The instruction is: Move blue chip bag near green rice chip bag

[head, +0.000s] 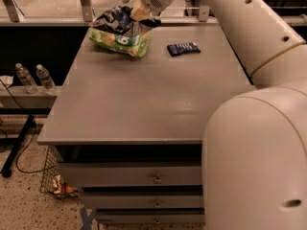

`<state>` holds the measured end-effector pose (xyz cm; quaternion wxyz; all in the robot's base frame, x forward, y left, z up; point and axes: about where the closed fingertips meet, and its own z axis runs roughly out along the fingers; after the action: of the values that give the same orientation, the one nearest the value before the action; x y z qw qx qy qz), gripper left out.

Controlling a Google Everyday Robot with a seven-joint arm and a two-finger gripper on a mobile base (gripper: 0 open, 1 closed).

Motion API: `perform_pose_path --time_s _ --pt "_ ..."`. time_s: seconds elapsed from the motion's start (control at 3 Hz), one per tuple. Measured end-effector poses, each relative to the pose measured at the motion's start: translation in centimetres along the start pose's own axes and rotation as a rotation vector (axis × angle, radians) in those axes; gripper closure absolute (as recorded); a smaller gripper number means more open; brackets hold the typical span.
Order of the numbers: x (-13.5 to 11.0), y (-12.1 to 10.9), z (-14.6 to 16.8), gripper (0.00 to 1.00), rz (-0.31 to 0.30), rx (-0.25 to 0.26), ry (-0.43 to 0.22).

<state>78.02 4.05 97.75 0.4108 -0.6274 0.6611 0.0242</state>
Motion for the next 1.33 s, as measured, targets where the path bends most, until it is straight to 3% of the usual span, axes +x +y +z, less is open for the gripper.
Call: perform_pose_path --time_s 0.33,1.33 --pt "0.7 1.0 3.6 0.97 -0.008 -0.06 0.031" --pt "0.8 1.5 4.7 0.33 -0.008 -0.077 0.033"
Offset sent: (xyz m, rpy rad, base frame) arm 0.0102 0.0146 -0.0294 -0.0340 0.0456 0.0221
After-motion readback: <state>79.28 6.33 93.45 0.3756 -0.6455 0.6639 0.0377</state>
